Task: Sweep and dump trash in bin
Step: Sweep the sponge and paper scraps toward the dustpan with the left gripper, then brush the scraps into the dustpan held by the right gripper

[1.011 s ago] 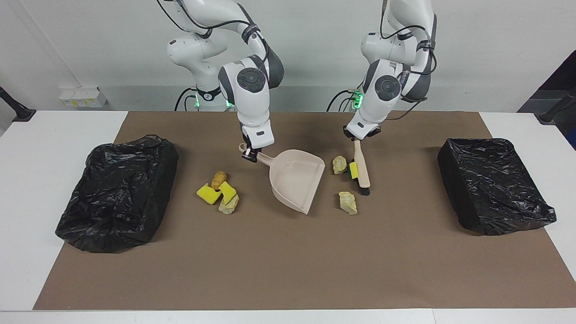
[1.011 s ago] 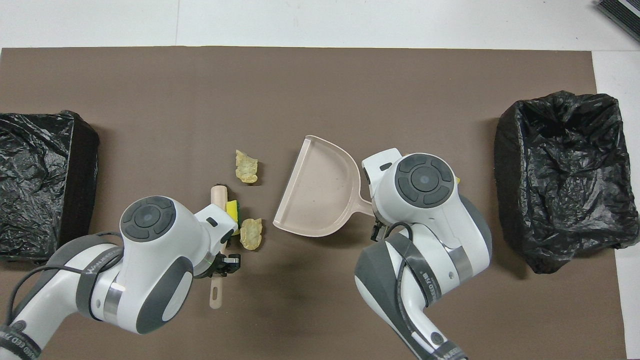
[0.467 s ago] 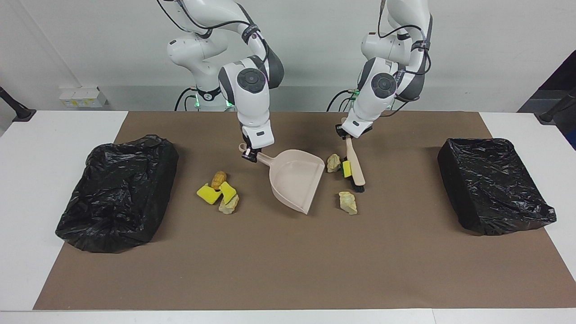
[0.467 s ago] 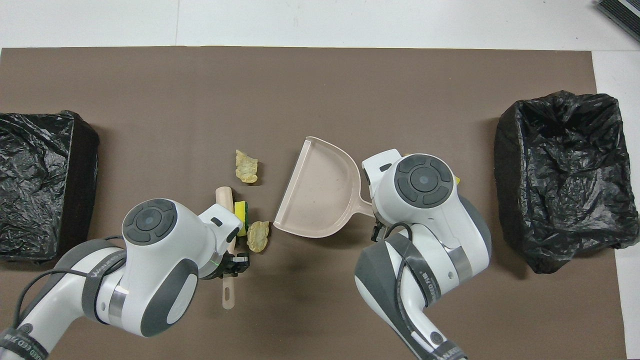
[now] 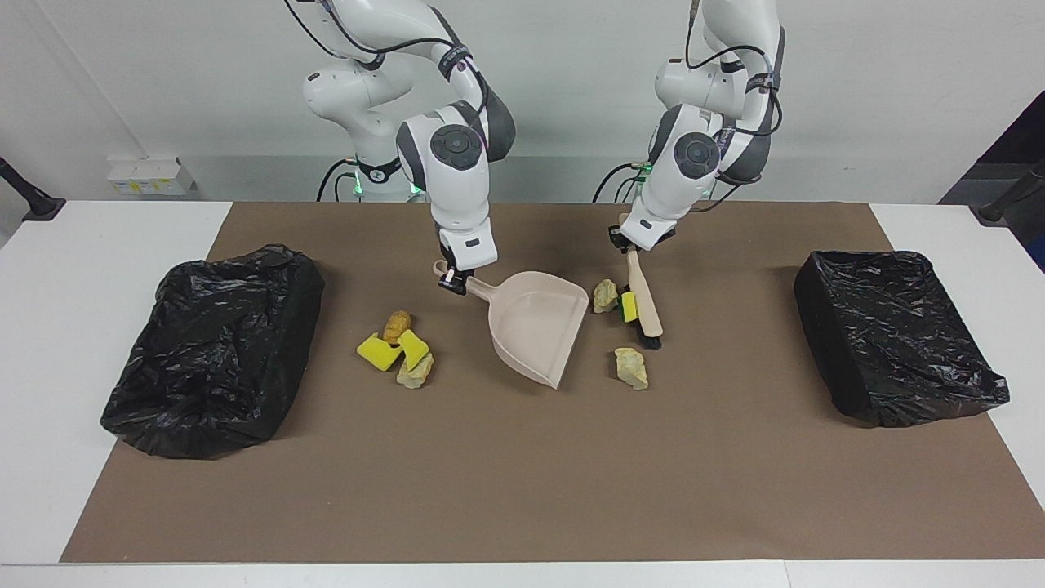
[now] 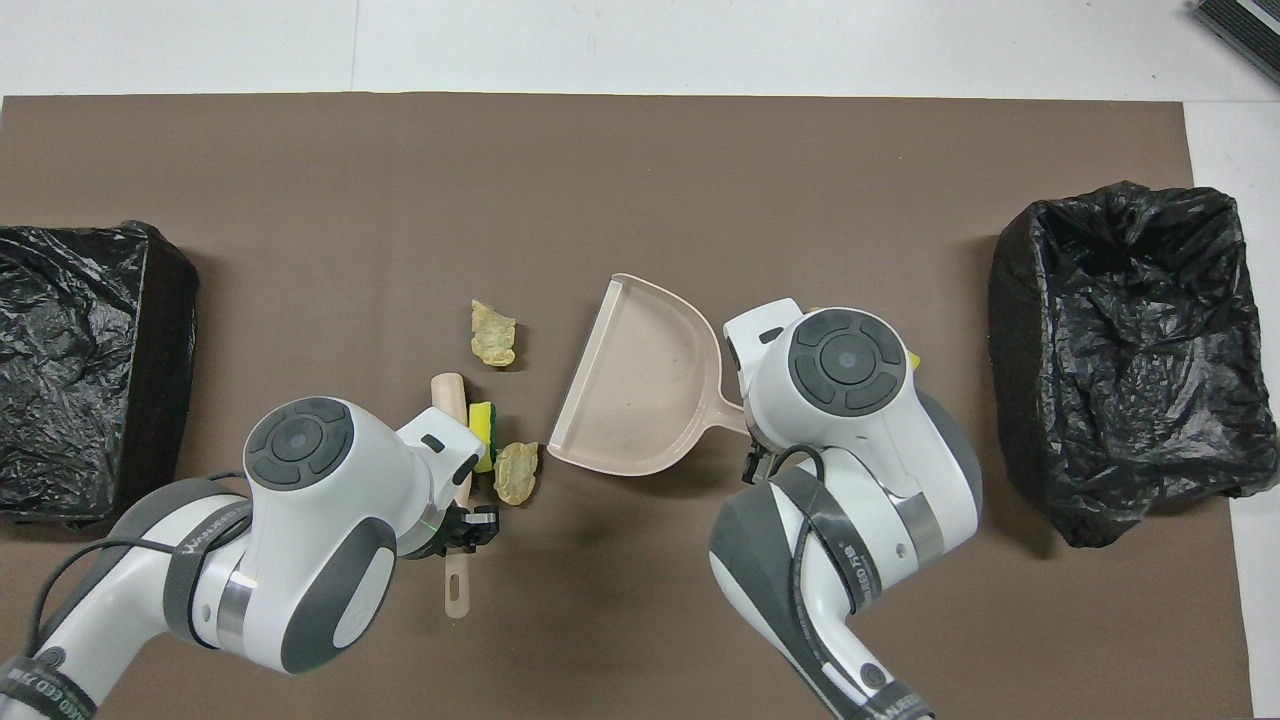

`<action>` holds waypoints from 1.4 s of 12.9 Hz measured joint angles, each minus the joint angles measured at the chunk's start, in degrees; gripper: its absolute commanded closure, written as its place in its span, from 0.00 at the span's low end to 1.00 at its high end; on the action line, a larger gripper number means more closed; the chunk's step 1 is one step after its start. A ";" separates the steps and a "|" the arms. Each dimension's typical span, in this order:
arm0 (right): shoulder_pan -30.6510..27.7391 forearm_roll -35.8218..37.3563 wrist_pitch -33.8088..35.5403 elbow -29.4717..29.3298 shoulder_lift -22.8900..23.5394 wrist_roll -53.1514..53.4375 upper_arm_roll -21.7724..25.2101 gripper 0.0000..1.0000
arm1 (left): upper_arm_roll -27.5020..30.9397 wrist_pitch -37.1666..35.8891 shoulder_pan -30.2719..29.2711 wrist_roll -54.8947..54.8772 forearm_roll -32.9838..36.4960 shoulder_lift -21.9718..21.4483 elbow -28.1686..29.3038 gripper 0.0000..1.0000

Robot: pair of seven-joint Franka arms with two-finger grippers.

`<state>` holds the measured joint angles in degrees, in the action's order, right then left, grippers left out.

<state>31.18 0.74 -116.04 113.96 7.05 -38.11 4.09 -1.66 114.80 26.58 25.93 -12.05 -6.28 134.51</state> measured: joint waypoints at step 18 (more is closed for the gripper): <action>2.14 -2.26 -2.43 1.16 2.14 -1.60 -0.16 1.00 | 0.01 0.49 0.02 -0.04 -0.02 0.00 -0.03 1.00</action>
<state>33.33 -1.52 -118.47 115.13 9.18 -39.70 3.93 -1.65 115.29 26.60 25.90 -12.06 -6.27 134.48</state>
